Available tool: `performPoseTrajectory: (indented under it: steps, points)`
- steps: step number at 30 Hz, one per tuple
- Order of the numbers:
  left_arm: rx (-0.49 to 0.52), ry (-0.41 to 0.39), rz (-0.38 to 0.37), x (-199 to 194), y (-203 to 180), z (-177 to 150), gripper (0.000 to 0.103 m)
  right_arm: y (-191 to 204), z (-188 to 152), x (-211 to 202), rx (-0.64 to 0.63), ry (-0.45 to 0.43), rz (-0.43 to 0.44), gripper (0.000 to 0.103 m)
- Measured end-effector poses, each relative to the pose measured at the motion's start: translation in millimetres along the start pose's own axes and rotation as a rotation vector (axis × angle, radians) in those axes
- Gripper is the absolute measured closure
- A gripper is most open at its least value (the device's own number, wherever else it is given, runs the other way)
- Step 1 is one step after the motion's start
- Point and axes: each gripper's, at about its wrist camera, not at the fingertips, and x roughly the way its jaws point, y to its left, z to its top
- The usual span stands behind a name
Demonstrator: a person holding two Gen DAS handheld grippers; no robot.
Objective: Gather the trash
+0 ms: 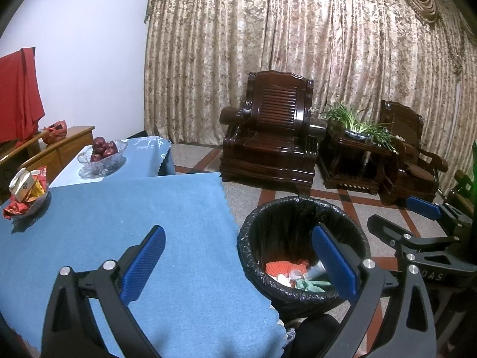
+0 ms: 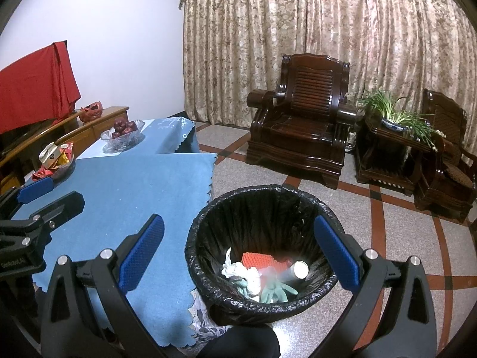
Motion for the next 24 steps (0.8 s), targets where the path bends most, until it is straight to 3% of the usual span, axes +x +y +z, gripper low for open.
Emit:
performPoseTrajectory:
  steps: [24]
  points:
    - [0.001,0.006,0.000,1.3,3.3,-5.0,0.006,0.0,0.2,0.8,0.000,0.001,-0.001,0.005]
